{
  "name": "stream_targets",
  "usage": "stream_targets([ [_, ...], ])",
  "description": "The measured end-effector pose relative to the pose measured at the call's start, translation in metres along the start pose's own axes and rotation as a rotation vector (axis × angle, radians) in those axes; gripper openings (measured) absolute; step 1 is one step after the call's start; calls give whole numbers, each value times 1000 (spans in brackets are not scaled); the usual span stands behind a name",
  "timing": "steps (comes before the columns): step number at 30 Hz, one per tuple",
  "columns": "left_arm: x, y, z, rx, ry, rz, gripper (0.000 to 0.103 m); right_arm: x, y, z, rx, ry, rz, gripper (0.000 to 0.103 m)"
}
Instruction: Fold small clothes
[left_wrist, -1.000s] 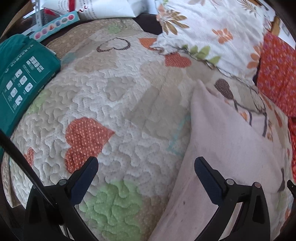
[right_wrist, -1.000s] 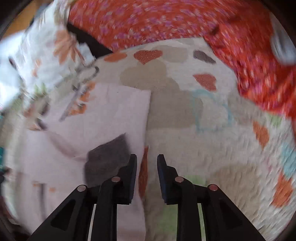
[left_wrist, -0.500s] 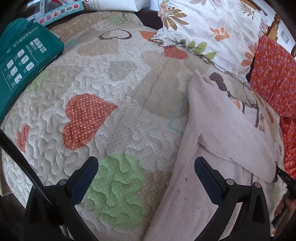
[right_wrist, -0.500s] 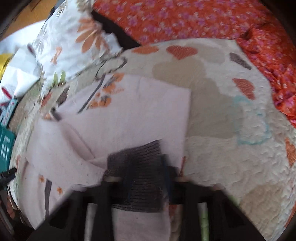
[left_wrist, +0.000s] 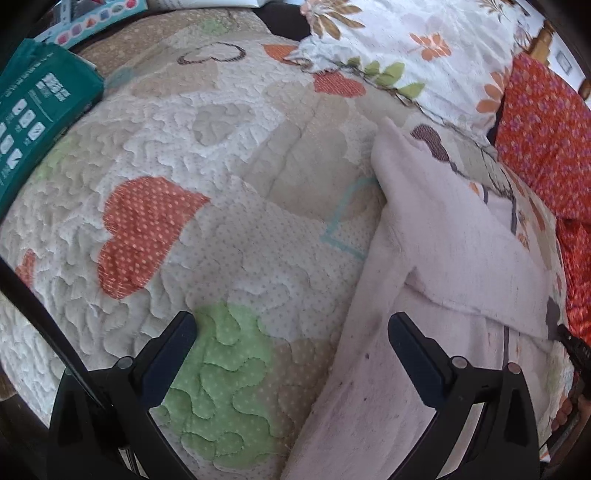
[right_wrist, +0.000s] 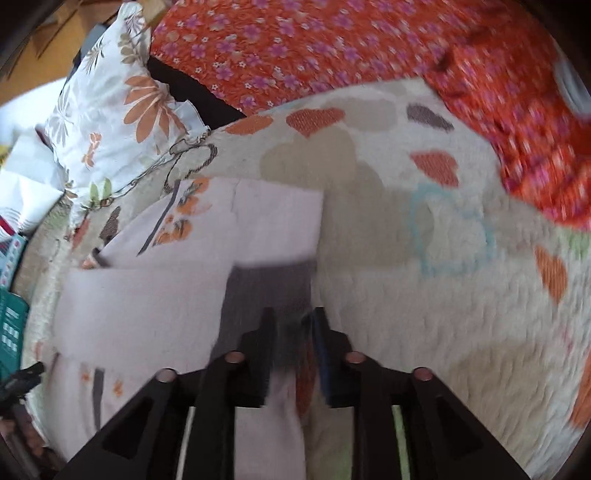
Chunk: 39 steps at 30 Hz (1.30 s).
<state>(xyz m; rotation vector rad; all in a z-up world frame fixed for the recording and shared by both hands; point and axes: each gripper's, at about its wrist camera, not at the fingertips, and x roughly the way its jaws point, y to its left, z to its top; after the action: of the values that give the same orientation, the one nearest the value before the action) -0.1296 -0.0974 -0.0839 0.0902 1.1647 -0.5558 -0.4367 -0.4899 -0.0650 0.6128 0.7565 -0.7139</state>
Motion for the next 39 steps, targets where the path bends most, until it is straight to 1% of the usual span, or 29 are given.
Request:
stream_targets([
  [1,2,1,-3,11,8,-11,103,-3,-3,-7,19,10,19,30],
  [2,3,0,-5,23,6,-11,103,-9,-11,-18,59,29,52,34],
  [4,2,-3,-11,74,-8,-6,103,-13,-22,-36,134,67,94,36],
  [6,2,-6,-17,116,-8,2,103,-13,-37,-55,239,116,178,36],
  [8,-1,-9,-26,149,-2,-1,103,-16,-48,-70,326,112,268,36],
  [9,-2,-9,-28,155,3,-6,103,-16,-51,-77,362,127,315,36],
  [11,-8,-8,-38,157,23,-43,103,-15,-54,-92,415,150,405,36],
  [14,-19,-2,-54,121,20,-131,102,-17,-50,-112,440,155,473,36],
  [17,-31,3,-75,92,16,-207,98,-19,-42,-129,444,185,531,36],
  [18,-35,4,-85,83,14,-237,97,-20,-39,-136,439,196,545,36],
  [19,-38,4,-92,77,16,-255,96,-21,-36,-143,431,200,554,36],
  [20,-41,5,-102,68,24,-269,93,-24,-32,-150,421,207,565,36],
  [21,-43,5,-111,63,32,-276,90,-25,-29,-156,416,211,569,36],
  [23,-47,5,-130,53,38,-281,87,-29,-26,-166,414,221,588,36],
  [25,-49,8,-146,25,64,-301,83,-30,-21,-181,421,248,617,36],
  [27,-47,12,-156,-4,80,-321,82,-32,-18,-189,413,251,621,36],
  [29,-47,14,-168,-35,94,-326,82,-34,-15,-193,388,257,616,36],
  [31,-45,18,-173,-66,109,-336,82,-36,-11,-196,371,258,611,36],
  [33,-40,23,-175,-101,140,-371,82,-36,-10,-197,363,267,615,36],
  [34,-36,27,-179,-136,168,-415,82,-35,-10,-199,363,274,619,36],
  [35,-33,29,-182,-158,188,-442,79,-35,-9,-201,363,277,622,36],
  [36,-29,31,-187,-184,211,-459,72,-35,-8,-202,363,279,624,36],
  [37,-27,33,-190,-194,225,-461,68,-35,-8,-204,362,282,627,36],
  [39,-26,32,-192,-193,228,-443,53,-36,-6,-207,364,283,628,36],
])
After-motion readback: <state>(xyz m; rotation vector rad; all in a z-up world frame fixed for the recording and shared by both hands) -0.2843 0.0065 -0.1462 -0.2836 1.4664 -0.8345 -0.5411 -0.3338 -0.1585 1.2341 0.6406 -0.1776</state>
